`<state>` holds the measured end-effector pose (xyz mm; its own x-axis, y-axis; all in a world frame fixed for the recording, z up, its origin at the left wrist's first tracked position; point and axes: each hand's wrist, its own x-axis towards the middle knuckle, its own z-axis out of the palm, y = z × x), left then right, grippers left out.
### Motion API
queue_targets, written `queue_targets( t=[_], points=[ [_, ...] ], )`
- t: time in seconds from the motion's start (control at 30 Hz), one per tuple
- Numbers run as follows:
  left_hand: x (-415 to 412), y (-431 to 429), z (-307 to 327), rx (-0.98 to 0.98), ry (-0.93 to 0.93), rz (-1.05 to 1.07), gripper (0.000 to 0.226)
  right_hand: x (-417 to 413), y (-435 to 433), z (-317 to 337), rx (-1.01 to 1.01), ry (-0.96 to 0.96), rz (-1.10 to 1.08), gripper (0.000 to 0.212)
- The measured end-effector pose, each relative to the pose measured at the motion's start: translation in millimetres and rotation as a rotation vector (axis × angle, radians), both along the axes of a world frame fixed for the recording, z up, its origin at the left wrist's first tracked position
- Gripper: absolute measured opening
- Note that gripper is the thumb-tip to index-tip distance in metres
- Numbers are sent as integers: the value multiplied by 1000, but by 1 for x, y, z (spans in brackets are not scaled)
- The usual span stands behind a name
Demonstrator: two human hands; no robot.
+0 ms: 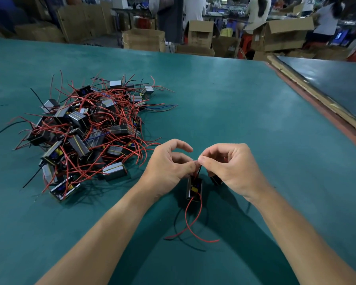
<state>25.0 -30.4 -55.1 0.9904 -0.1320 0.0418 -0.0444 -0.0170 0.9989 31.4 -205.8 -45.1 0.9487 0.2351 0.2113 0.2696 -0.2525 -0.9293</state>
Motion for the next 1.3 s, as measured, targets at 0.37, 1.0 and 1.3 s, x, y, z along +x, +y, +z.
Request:
queue_targets(
  t=[0.37,1.0,1.3],
  points=[
    [0,-2,-2,108,-97,118,49,0,1,1,-22,-11,-96,17],
    [-11,-9,-3,541,-434,126,15,-2,3,0,60,75,-112,14],
    [-12,-9,0,653,-509,263,6,0,3,-2,-48,-67,-163,19]
  ],
)
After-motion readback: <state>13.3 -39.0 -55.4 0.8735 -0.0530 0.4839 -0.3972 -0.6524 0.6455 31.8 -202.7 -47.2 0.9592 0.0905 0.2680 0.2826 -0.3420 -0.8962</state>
